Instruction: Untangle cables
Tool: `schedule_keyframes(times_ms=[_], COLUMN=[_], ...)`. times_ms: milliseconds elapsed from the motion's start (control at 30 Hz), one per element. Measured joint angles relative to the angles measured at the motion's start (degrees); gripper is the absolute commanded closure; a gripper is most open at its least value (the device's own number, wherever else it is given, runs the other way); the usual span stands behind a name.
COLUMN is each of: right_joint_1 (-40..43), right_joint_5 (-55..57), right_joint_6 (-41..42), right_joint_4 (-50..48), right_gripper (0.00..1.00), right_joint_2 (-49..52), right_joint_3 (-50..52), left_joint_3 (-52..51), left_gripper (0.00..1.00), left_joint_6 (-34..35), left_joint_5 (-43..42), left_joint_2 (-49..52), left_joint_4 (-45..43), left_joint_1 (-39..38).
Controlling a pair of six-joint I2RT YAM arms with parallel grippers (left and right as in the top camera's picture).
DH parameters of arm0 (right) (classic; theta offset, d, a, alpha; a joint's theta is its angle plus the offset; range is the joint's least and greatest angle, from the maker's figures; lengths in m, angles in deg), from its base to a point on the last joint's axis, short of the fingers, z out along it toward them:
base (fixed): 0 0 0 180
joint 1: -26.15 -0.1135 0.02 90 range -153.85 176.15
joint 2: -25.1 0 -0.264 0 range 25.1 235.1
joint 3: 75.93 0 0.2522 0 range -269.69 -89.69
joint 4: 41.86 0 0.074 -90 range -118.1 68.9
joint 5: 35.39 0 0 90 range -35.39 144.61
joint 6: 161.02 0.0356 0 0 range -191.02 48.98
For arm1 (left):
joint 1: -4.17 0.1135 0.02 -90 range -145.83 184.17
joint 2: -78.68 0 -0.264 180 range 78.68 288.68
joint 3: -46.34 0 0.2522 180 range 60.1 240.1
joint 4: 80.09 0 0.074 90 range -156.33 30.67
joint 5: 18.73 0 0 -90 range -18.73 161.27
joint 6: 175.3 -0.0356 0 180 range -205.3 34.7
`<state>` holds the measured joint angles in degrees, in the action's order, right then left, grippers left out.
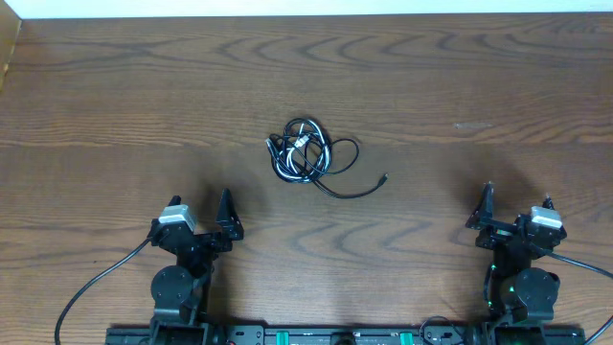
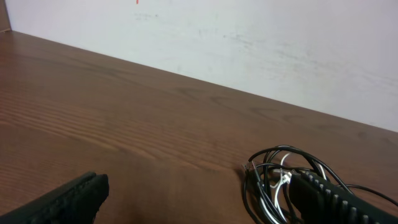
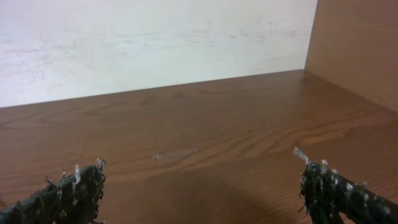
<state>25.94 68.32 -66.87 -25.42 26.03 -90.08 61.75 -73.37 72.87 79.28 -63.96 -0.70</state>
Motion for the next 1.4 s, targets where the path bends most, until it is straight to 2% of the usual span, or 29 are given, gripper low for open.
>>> schedule_keyframes(times_ms=[1400], right_joint_1=[0.0], right_joint_5=[0.0], right_joint_6=[0.0], right_joint_4=[0.0], right_gripper=[0.01], right_joint_2=[0.0], right_joint_3=[0.0], left_joint_3=[0.0], left_gripper=[0.02], left_joint_6=[0.0], left_joint_5=[1.8], left_joint_2=[0.0], left_joint_4=[-0.2], left_joint_1=[0.0])
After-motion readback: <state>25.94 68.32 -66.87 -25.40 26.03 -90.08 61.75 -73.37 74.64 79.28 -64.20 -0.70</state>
